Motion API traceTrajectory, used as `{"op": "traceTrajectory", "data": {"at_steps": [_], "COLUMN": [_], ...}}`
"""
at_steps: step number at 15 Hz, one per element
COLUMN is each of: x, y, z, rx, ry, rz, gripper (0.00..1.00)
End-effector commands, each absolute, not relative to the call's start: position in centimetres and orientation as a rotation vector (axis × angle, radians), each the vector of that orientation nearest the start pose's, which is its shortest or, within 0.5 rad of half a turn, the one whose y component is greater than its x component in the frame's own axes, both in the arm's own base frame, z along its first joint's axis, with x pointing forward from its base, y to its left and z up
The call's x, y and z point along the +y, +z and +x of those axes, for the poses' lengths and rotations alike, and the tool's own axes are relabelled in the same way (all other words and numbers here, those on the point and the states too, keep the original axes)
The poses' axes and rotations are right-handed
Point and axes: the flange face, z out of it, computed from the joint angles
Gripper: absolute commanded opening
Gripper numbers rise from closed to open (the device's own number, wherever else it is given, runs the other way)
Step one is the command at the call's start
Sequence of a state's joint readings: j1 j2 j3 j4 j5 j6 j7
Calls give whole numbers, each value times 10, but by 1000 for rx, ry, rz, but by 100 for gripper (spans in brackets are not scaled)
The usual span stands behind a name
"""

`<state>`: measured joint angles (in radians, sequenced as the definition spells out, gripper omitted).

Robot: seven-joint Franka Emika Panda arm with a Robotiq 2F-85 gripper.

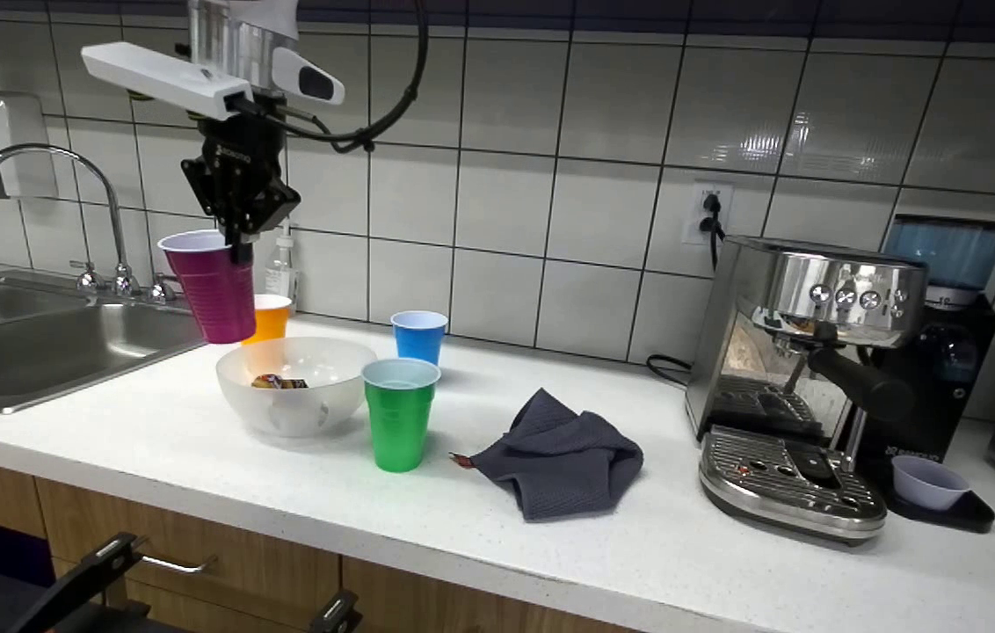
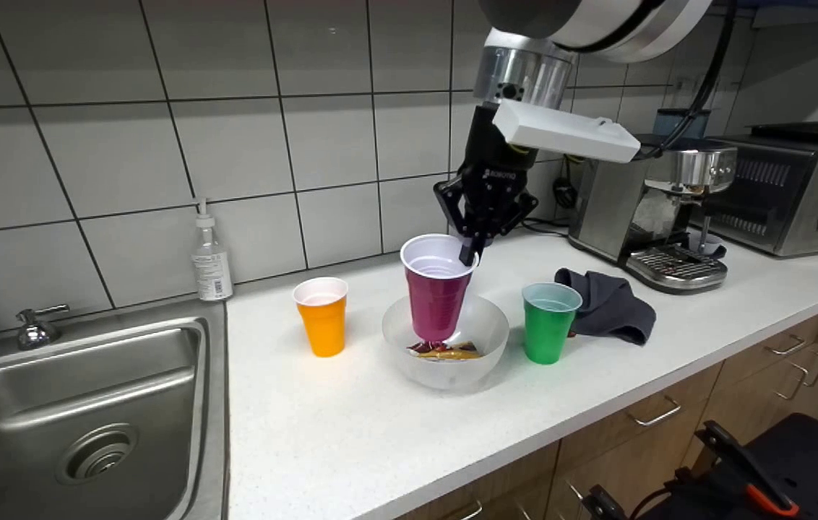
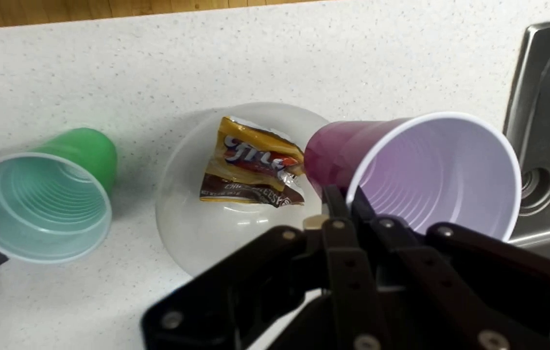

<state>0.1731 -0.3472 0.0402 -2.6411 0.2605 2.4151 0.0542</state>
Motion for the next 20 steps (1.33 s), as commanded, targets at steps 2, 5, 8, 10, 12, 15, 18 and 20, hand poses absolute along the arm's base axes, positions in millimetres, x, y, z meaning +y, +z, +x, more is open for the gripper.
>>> {"op": "traceTrajectory", "data": {"at_steps": [2, 5, 8, 10, 12, 15, 18, 20], "x": [52, 29, 6, -7, -20, -38, -52, -60], "y": [387, 391, 397, 401, 404, 411, 414, 413], "z": [412, 419, 424, 426, 427, 430, 434, 436], "rx": [46, 64, 61, 46, 19, -26, -67, -83], "ry": [-142, -135, -122, -99, -65, -40, -42, -50], "rz": [-2962, -2947, -2935, -2932, -2936, -2980, -3025, -3049], "gripper": [1, 1, 1, 1, 1, 1, 1, 1]}}
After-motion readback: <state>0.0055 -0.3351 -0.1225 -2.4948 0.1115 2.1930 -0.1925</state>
